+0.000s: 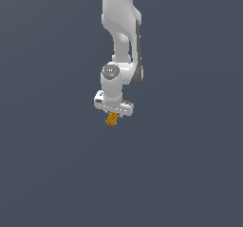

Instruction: Pick up the object and move it to a goal position.

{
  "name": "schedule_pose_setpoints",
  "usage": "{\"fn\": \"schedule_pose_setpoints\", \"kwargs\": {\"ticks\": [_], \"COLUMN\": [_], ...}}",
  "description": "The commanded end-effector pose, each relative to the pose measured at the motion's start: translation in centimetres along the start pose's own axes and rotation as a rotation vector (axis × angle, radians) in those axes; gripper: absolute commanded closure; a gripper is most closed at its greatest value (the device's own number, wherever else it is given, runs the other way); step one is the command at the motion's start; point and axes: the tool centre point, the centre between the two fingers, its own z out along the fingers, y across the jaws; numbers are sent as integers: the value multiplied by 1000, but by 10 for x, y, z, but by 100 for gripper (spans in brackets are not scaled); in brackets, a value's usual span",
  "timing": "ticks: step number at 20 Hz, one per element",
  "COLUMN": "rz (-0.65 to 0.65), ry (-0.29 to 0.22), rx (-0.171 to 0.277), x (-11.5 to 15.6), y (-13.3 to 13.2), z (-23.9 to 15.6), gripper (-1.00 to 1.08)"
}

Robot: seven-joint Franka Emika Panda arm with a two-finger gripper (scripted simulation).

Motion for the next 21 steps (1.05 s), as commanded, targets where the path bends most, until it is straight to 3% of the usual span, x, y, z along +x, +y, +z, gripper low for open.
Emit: {"fn": "schedule_pose_setpoints", "kwargs": {"ticks": [1, 12, 21], "rz": [-1, -1, -1], "ry": [1, 2, 2], "rx": [1, 0, -1], "x": [-13, -69, -83], "y": [-15, -80, -99], "z": [-11, -58, -71], "gripper": [108, 108, 108]}}
